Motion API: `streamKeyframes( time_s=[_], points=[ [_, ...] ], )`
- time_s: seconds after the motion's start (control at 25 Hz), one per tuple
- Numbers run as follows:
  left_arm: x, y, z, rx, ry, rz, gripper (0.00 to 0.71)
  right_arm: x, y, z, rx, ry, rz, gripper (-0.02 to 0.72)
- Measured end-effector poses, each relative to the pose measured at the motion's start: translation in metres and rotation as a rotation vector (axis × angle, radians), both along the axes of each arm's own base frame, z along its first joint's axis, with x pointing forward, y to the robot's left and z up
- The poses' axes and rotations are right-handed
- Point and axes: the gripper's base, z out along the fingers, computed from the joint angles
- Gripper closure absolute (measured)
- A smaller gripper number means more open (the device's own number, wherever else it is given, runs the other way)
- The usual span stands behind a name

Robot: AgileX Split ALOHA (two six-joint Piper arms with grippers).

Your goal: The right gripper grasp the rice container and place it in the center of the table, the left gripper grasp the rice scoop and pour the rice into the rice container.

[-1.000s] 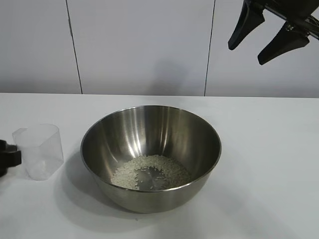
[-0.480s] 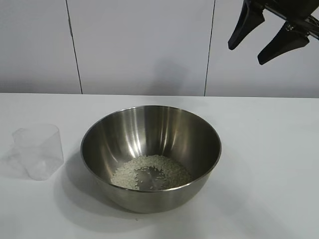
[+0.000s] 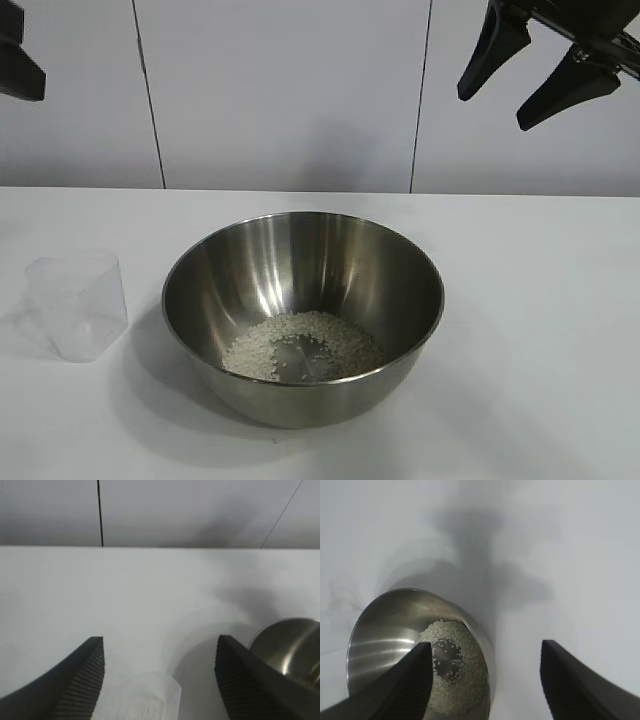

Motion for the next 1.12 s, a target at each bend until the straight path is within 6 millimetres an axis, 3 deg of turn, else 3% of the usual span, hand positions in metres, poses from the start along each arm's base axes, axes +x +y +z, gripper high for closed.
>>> streamKeyframes(
  time_s=[0.08, 0.16, 0.4, 0.48, 0.76, 1.12],
  points=[
    [0.011, -0.016, 0.014, -0.015, 0.089, -0.02, 0.245, 0.0, 0.0, 0.0, 0.0, 0.0, 0.0, 0.27],
    [0.023, -0.031, 0.015, -0.038, 0.167, -0.057, 0.245, 0.0, 0.0, 0.0, 0.001, 0.0, 0.0, 0.27],
    [0.053, -0.063, -0.02, -0.12, 0.351, -0.146, 0.245, 0.0, 0.0, 0.0, 0.001, -0.003, -0.002, 0.27],
    [0.056, -0.067, -0.023, -0.127, 0.388, -0.157, 0.245, 0.0, 0.0, 0.0, 0.001, -0.003, -0.002, 0.27],
    [0.06, -0.07, -0.005, -0.134, 0.372, -0.181, 0.245, 0.0, 0.0, 0.0, 0.0, -0.003, -0.002, 0.27],
    [0.06, -0.07, -0.004, -0.133, 0.378, -0.183, 0.245, 0.0, 0.0, 0.0, -0.001, -0.004, -0.001, 0.27]
  ],
)
